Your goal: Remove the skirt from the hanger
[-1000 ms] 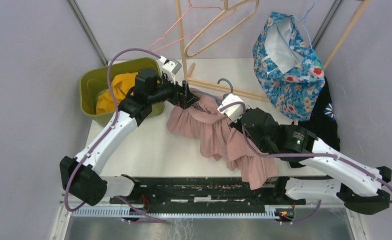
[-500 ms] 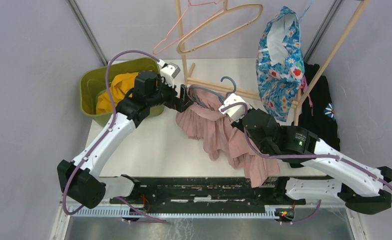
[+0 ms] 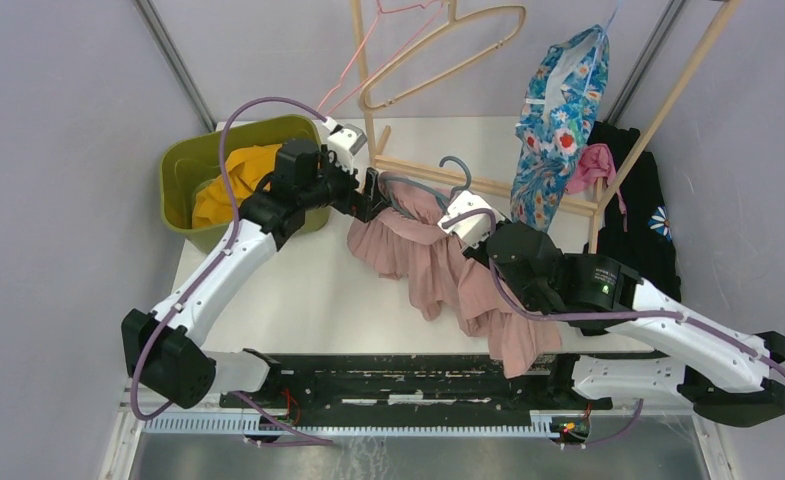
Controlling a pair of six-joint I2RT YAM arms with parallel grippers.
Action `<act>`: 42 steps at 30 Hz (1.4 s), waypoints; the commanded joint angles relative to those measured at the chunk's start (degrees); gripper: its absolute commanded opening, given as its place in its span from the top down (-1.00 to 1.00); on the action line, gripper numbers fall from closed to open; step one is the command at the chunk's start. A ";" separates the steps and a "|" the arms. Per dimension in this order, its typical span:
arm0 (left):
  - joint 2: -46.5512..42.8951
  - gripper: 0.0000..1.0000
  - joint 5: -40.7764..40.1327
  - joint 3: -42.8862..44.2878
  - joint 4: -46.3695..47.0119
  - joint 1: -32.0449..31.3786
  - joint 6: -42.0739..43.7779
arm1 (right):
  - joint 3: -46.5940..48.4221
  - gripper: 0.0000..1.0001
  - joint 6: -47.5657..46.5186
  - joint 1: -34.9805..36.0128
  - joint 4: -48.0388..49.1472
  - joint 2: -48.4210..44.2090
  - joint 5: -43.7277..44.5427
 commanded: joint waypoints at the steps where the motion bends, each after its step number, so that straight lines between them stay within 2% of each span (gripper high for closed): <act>1: 0.17 -0.98 4.01 5.83 -1.65 -0.24 8.94 | 5.07 0.98 -0.13 1.12 0.97 0.12 -0.36; 7: -1.98 -0.98 15.42 7.87 -12.50 -0.17 23.37 | 7.75 0.98 -0.90 1.44 -4.24 1.17 -3.11; 10: -4.92 -0.98 22.79 6.45 -15.40 -0.14 30.76 | 9.06 0.99 -0.98 1.44 -7.04 1.51 -4.01; 12: -7.27 -0.98 27.90 4.15 -16.49 -0.17 38.61 | 9.74 0.99 -1.01 1.44 -8.30 1.68 -4.92; 15: -9.26 -0.98 30.15 2.28 -17.94 -0.14 46.40 | 11.18 0.98 -1.01 1.53 -10.13 2.36 -5.94; 20: -6.04 -0.98 33.29 6.77 -24.46 -0.13 53.93 | 13.96 0.98 -1.63 2.03 -13.03 3.34 -8.15; 24: -2.17 -0.98 36.85 9.38 -27.35 -0.08 56.48 | 16.31 0.98 -2.94 2.55 -15.09 3.90 -9.46; 42: 6.95 -0.98 42.32 15.01 -27.97 -0.10 53.97 | 20.59 0.99 -8.66 4.15 -16.96 5.50 -11.04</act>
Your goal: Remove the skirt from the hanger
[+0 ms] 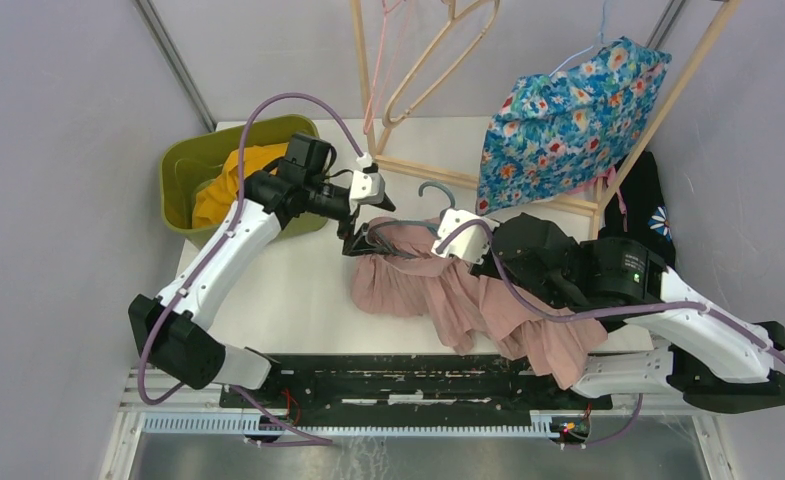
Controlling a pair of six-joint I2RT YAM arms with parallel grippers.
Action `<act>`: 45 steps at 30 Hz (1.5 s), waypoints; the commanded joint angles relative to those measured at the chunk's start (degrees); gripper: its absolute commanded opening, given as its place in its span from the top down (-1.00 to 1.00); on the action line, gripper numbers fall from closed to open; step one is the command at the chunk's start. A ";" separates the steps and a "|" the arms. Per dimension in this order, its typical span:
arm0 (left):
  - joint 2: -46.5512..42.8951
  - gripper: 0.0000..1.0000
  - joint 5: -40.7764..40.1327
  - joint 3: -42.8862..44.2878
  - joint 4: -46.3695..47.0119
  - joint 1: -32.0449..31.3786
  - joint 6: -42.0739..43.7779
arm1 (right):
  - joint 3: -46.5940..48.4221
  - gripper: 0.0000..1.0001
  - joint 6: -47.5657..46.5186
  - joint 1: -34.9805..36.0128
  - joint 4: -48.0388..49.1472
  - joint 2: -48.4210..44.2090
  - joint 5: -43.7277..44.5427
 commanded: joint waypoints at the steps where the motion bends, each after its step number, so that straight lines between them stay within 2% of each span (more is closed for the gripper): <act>1: 2.02 -0.98 4.97 4.38 0.38 -0.10 1.19 | 3.73 0.99 -3.12 0.73 4.66 0.27 -0.53; 5: 2.56 -0.98 6.30 6.70 -2.42 -0.10 1.88 | 4.06 0.99 -4.53 0.73 5.29 0.90 0.07; 14: 0.82 -0.98 14.44 2.69 -4.00 -0.12 -0.95 | 2.30 0.99 -8.51 0.69 9.38 0.51 5.22; 18: -1.73 -0.98 14.26 0.13 -3.82 -0.12 -1.48 | 1.20 0.98 -10.19 0.73 11.86 -0.06 6.35; 22: -2.72 -0.98 14.96 -3.72 4.99 -0.21 -11.43 | 1.66 0.98 -10.32 0.73 13.07 0.63 6.13; 28: -0.28 -0.98 13.96 -2.98 9.18 -0.28 -17.64 | 4.04 0.99 -10.58 0.69 15.16 1.52 5.71; 34: 3.13 -0.98 17.92 0.86 8.37 -0.23 -18.81 | 4.85 0.99 -13.31 0.73 17.37 2.83 6.47; 38: 3.14 -1.00 15.89 1.30 8.35 -0.21 -18.84 | 4.25 0.99 -14.55 0.73 19.97 2.99 6.89; 40: 3.50 -0.87 14.33 1.47 8.37 -0.19 -19.59 | 4.00 0.99 -14.74 0.74 20.61 3.09 7.02; 42: 4.11 -0.63 13.22 1.74 8.37 -0.21 -20.58 | 3.92 0.98 -14.95 0.73 20.84 3.09 6.96; 43: 4.39 -0.37 13.26 1.90 8.29 -0.18 -20.75 | 3.86 0.99 -14.99 0.72 20.93 3.09 6.97; 44: 4.53 0.16 13.26 2.07 8.28 -0.20 -20.92 | 3.89 0.99 -15.06 0.73 21.01 3.08 7.08; 45: 4.59 0.79 12.63 2.14 8.66 -0.21 -22.00 | 3.85 0.98 -15.30 0.73 21.03 3.08 7.11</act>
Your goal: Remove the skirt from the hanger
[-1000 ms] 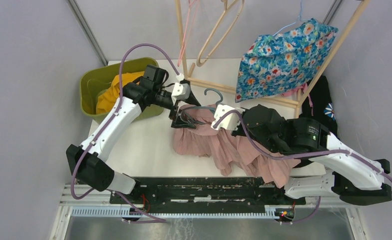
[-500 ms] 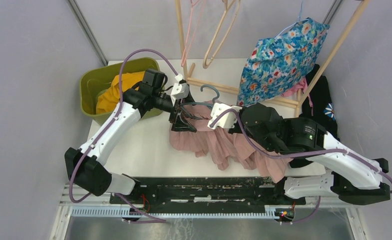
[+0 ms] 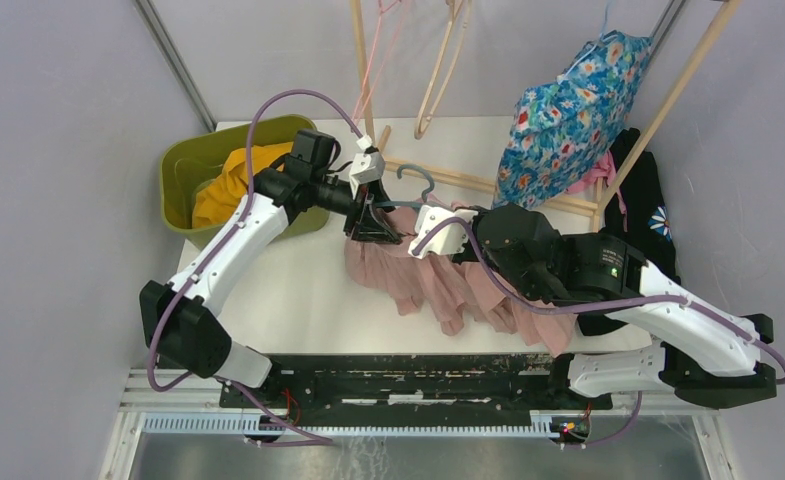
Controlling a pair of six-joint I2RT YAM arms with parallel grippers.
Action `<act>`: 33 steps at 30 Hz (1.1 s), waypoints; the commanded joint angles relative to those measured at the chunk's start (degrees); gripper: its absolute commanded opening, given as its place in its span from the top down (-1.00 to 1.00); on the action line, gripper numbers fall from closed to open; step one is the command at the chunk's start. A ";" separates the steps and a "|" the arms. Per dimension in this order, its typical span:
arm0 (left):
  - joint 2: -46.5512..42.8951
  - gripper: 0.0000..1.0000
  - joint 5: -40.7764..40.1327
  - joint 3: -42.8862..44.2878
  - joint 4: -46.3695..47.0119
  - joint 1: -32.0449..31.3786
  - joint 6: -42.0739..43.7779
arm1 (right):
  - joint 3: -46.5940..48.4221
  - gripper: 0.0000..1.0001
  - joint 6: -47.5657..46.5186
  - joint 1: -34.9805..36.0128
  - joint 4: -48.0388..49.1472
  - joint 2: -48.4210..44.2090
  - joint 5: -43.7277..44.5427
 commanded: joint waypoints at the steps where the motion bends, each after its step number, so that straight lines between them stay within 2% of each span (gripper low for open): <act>1: 0.68 0.92 -0.33 2.27 2.64 -0.32 -5.69 | 2.90 0.99 -0.11 0.23 10.15 -0.43 1.36; 5: -0.05 0.94 -0.19 1.23 2.96 -0.47 -6.22 | 3.49 0.99 -0.50 0.26 10.04 -0.40 1.33; 9: 0.09 0.94 3.80 1.10 3.11 -0.47 -5.70 | 3.40 0.98 -1.33 0.27 10.59 -0.09 1.43; 11: -0.31 0.94 0.85 0.78 4.53 -0.47 -6.43 | 3.36 0.98 -1.58 0.27 10.61 0.09 1.30; 12: -0.67 0.94 -0.24 0.05 6.86 -0.50 -8.53 | 3.40 0.98 -1.50 0.27 10.55 0.12 1.23; 13: -0.97 0.76 -1.40 -0.66 8.75 -0.50 -11.36 | 3.36 0.98 -1.44 0.27 10.60 0.13 1.21; 14: -1.07 0.77 -3.83 -0.77 10.69 -0.53 -15.80 | 3.36 0.98 -1.32 0.27 10.69 0.15 1.32; 15: -1.00 0.88 -5.83 -1.03 13.76 -0.60 -20.82 | 3.42 0.98 -1.24 0.27 10.70 0.13 1.41; 17: -0.26 0.94 -6.51 0.46 13.31 -0.53 -22.43 | 3.38 0.98 -1.09 0.27 10.69 0.13 1.85; 21: -0.52 0.94 -6.58 1.45 13.79 -0.52 -22.93 | 3.53 0.98 -0.90 0.27 10.43 0.37 2.00; 25: -0.15 0.94 0.22 3.17 7.21 -0.37 -15.37 | 3.79 0.98 -2.01 0.27 11.67 0.95 1.65; 28: 0.33 0.94 1.78 5.73 1.67 -0.48 -10.30 | 4.23 0.98 -2.54 0.27 12.87 1.89 0.70; 30: 1.94 0.94 4.84 11.22 -11.96 -0.43 1.29 | 4.78 0.98 -2.55 0.27 12.81 2.92 0.09; 32: 3.80 0.92 6.62 15.96 -26.16 -0.47 17.08 | 4.93 0.98 -2.51 0.27 12.95 3.48 -0.73; 33: 4.55 0.80 5.80 17.29 -29.74 -0.43 20.70 | 4.94 0.98 -2.52 0.27 13.19 3.60 -1.26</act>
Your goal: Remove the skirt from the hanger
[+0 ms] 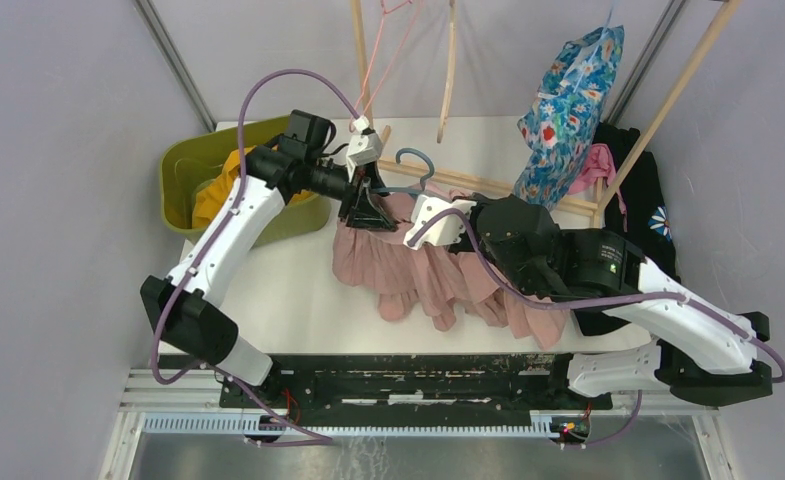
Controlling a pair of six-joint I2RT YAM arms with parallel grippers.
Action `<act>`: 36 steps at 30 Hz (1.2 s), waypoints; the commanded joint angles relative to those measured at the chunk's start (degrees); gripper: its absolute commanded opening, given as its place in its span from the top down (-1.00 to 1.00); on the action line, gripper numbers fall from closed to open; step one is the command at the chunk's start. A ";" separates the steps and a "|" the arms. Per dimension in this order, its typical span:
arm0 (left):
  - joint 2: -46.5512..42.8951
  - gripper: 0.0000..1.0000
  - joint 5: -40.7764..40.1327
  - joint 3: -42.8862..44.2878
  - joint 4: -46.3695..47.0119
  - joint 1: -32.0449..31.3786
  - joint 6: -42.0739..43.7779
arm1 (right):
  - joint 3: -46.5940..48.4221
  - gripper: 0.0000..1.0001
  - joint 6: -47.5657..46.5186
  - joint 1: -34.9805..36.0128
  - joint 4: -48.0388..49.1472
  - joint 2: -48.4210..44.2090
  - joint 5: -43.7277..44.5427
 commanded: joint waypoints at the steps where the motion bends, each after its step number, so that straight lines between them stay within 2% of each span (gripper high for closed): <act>1: 2.33 0.70 4.88 8.80 -23.49 -1.48 24.15 | 2.49 0.98 0.62 0.40 11.21 1.90 -4.21; 5: 4.67 0.42 -3.47 8.80 -23.01 -1.41 24.00 | 1.87 0.98 0.33 0.40 12.02 2.15 -5.76; 7: 5.48 0.31 -9.02 7.69 -18.22 -1.42 17.65 | 1.03 0.98 -0.09 0.40 12.58 2.10 -6.20; 10: 7.72 0.26 -22.44 7.31 -11.72 -1.38 9.39 | -0.27 0.98 -0.73 0.32 14.39 2.13 -6.50; 13: 8.80 0.30 -35.01 7.67 -6.56 -0.49 2.11 | -0.46 0.98 -0.76 -0.06 15.79 2.95 -6.61; 20: 9.96 0.39 -37.27 12.58 2.66 9.76 -17.57 | -0.95 0.98 1.48 -2.43 18.91 3.50 -6.48; 23: 10.20 0.31 -39.96 14.17 5.11 12.34 -21.12 | -1.14 0.98 1.12 -2.88 20.58 3.77 -5.50; 25: 10.99 0.14 -40.13 15.22 7.18 14.56 -25.23 | -1.53 0.98 0.48 -3.77 22.09 4.20 -4.93; 29: 11.67 0.01 -40.55 14.76 11.95 15.81 -24.59 | -0.97 0.98 0.46 -5.72 24.40 5.47 -6.12; 36: 10.23 -0.12 -48.64 10.74 21.45 15.77 -24.83 | 0.10 0.99 5.53 -11.74 24.55 6.29 -11.21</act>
